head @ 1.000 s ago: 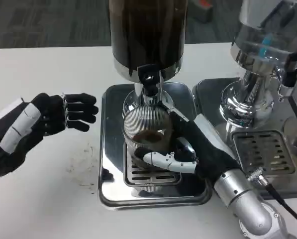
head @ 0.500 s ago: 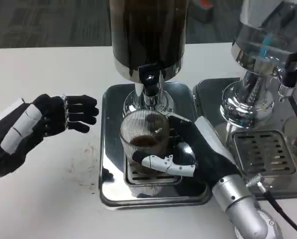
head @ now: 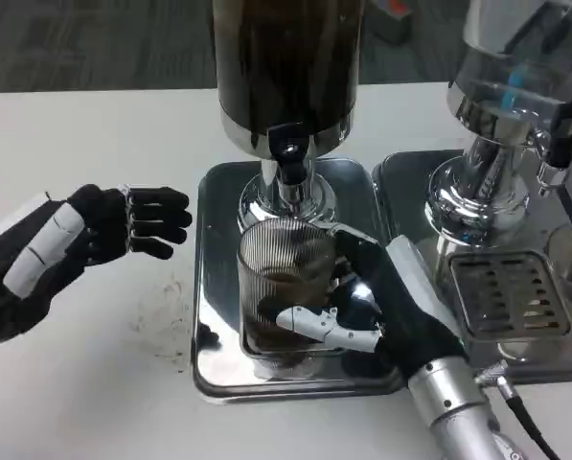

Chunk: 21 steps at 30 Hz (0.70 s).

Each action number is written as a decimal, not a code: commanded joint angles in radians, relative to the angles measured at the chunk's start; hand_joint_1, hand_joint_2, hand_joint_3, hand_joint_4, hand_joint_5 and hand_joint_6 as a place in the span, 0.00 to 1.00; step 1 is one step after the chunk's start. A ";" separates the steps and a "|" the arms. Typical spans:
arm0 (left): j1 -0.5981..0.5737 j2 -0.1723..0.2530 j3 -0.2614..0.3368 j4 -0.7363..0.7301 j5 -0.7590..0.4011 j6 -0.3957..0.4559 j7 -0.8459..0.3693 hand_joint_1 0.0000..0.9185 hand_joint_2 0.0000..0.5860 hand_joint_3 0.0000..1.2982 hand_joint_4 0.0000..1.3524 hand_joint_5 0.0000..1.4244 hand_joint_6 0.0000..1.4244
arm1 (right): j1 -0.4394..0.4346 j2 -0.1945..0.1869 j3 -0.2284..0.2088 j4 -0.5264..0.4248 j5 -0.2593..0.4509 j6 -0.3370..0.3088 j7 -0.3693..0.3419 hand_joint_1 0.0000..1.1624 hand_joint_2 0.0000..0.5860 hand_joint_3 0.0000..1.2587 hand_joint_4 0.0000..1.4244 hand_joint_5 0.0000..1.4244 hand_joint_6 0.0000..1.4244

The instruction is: Grasp the cup under the faucet to collect the drink, then remove the cup.

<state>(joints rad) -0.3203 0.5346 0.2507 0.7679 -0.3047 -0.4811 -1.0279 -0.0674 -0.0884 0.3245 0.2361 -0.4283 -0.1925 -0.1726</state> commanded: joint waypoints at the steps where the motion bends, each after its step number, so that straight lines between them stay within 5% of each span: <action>1: 0.008 0.002 -0.010 0.002 0.007 -0.004 0.000 0.00 0.20 0.29 0.24 0.23 0.27 | 0.034 0.002 -0.016 -0.016 -0.005 -0.032 -0.038 0.56 0.33 0.39 0.40 0.46 0.54; 21: -0.007 -0.012 -0.034 0.025 0.011 -0.020 0.002 0.00 0.21 0.28 0.24 0.23 0.27 | 0.121 -0.002 -0.069 -0.139 -0.025 -0.072 -0.106 0.57 0.36 0.42 0.44 0.50 0.61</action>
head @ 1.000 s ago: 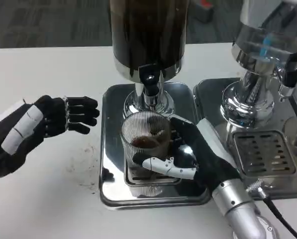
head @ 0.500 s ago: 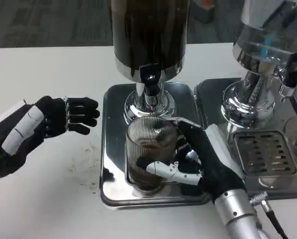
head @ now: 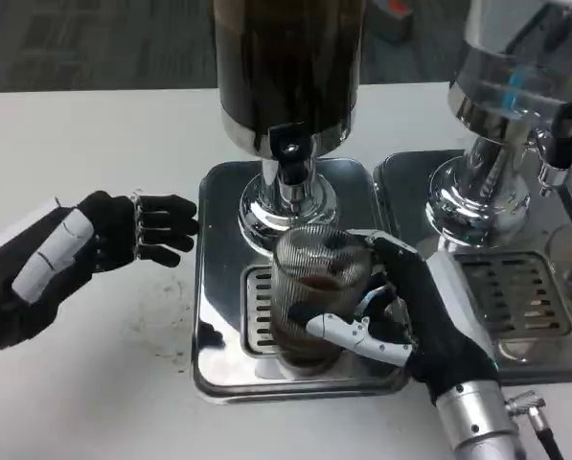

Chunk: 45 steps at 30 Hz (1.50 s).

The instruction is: Grasp the cup under the faucet to collect the drink, then remove the cup.

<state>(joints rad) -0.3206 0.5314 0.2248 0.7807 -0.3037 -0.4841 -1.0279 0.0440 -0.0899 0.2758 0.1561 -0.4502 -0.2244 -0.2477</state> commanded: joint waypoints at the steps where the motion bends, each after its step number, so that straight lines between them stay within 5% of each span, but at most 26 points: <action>1: -0.008 -0.009 -0.010 0.013 0.010 -0.018 0.002 0.00 0.21 0.28 0.24 0.23 0.27 | 0.016 -0.003 -0.025 -0.069 -0.004 -0.039 -0.033 0.57 0.36 0.42 0.44 0.50 0.61; 13: -0.022 -0.018 -0.029 0.032 0.026 -0.058 0.006 0.00 0.21 0.28 0.24 0.23 0.27 | 0.082 -0.016 -0.066 -0.172 -0.025 -0.023 -0.038 0.57 0.38 0.43 0.44 0.51 0.62; 24: -0.017 -0.023 -0.053 0.039 0.063 -0.152 0.039 0.00 0.21 0.26 0.21 0.21 0.26 | 0.123 -0.025 -0.094 -0.252 -0.037 -0.010 -0.027 0.75 0.34 0.39 0.39 0.51 0.62; 32: -0.003 -0.021 -0.062 0.043 0.092 -0.217 0.070 0.00 0.21 0.25 0.20 0.20 0.26 | 0.153 -0.029 -0.102 -0.297 -0.046 0.001 -0.023 0.77 0.33 0.40 0.39 0.52 0.63; 45: 0.100 0.020 -0.086 -0.057 0.155 -0.446 0.157 0.00 0.22 0.15 0.09 0.10 0.17 | 0.200 -0.043 -0.114 -0.378 -0.067 0.008 0.012 0.78 0.31 0.41 0.40 0.53 0.65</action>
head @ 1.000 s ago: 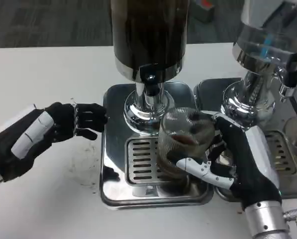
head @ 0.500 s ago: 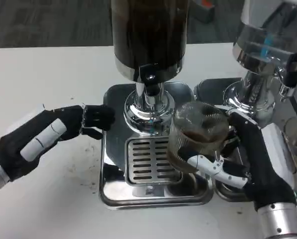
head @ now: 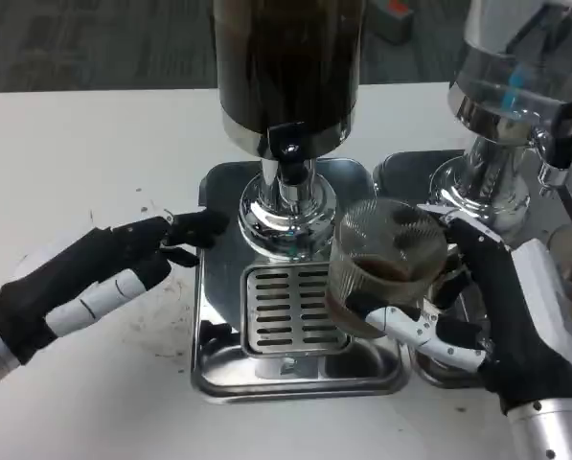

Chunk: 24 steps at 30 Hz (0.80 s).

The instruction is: Grasp the cup under the faucet to collect the drink, then remove the cup.

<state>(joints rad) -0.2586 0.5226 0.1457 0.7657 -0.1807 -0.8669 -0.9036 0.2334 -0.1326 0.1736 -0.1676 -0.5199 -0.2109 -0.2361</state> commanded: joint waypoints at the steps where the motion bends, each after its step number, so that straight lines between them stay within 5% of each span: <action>1: 0.046 0.035 -0.009 -0.052 0.039 -0.077 0.042 0.00 0.22 0.14 0.09 0.09 0.16 | 0.016 -0.001 -0.014 -0.062 0.002 -0.005 0.003 0.78 0.31 0.41 0.40 0.54 0.65; 24: 0.164 0.149 -0.066 -0.151 0.185 -0.309 0.222 0.00 0.20 0.06 0.00 0.01 0.08 | 0.098 -0.012 -0.034 -0.178 0.000 0.003 0.044 0.79 0.30 0.43 0.41 0.54 0.67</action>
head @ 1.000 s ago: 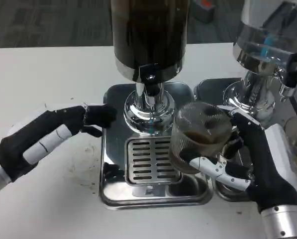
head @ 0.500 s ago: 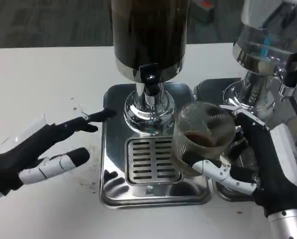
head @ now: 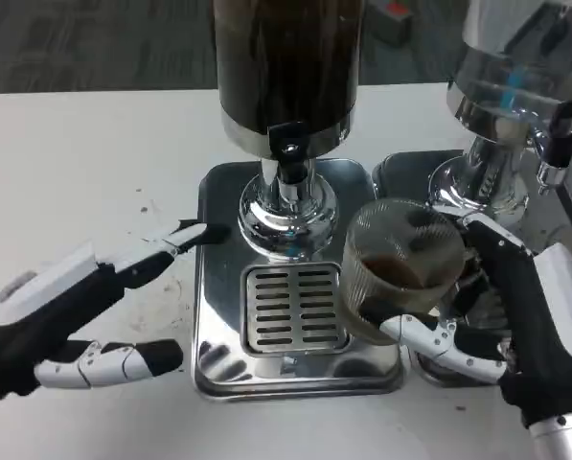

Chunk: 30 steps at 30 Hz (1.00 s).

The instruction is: Grasp the cup under the faucet to collect the drink, then remove the cup.

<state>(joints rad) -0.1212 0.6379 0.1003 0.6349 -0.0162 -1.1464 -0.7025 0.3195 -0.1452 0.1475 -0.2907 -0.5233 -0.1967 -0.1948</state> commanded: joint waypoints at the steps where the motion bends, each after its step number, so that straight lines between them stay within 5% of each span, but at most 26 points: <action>1: 0.031 0.037 -0.027 -0.023 0.019 -0.033 0.023 0.00 0.20 0.06 0.00 0.01 0.08 | 0.016 0.000 -0.008 -0.060 0.004 -0.011 0.005 0.79 0.30 0.43 0.41 0.54 0.67; 30: 0.142 0.114 -0.100 -0.131 -0.022 -0.083 0.052 0.00 0.20 0.05 0.00 0.00 0.07 | 0.229 0.004 0.031 -0.217 -0.017 -0.033 0.021 0.80 0.30 0.44 0.42 0.56 0.69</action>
<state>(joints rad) 0.0044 0.7361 0.0119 0.5180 -0.0286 -1.2185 -0.6669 0.5469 -0.1474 0.1749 -0.4772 -0.5436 -0.1959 -0.1646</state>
